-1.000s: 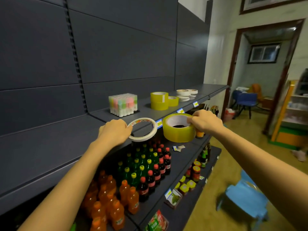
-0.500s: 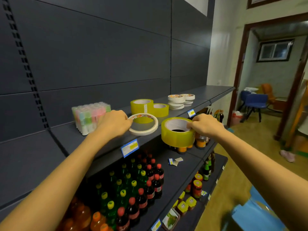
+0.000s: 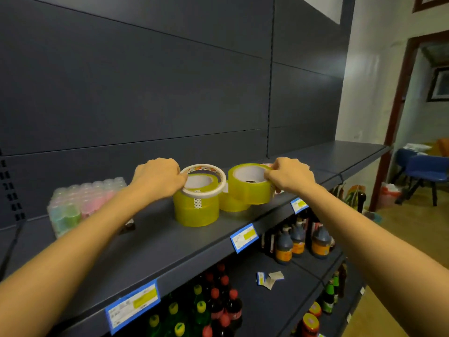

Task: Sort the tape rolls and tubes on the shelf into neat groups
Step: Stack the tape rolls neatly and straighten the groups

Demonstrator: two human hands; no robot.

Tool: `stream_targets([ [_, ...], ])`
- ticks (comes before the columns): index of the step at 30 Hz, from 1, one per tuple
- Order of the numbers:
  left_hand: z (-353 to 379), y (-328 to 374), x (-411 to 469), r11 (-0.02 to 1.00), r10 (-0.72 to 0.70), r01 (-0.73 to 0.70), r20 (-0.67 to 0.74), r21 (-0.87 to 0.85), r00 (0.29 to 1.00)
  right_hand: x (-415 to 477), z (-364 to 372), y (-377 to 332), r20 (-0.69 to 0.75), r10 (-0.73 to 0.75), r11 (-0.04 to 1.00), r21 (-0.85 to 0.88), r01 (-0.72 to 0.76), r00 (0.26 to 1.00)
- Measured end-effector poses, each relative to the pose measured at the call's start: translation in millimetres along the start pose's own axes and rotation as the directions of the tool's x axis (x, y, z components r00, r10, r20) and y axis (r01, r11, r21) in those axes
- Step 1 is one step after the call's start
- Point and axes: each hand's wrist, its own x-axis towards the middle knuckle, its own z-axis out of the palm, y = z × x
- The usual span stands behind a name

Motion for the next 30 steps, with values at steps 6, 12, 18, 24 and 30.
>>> stream_targets([
  [6,1,7,23,0.991,-0.135,0.135,-0.027,0.000,0.990,60,28,-5,0.038,-0.120,0.992,0.038,0.118,0.992],
  [12,5,33,37,0.959,-0.283,0.284,-0.032,0.011,0.958,98,53,-6,0.169,-0.316,0.945,-0.036,0.326,0.934],
  [18,15,81,56,0.932,-0.363,0.363,-0.018,0.013,0.932,130,38,22,0.115,-0.474,0.878,-0.021,0.479,0.873],
  [24,45,150,105,0.935,-0.355,0.355,-0.005,0.013,0.935,181,3,92,0.072,-0.473,0.880,0.006,0.474,0.878],
  [30,86,198,150,0.938,-0.340,0.340,-0.003,0.063,0.940,211,-2,142,0.099,-0.455,0.890,0.017,0.456,0.885],
])
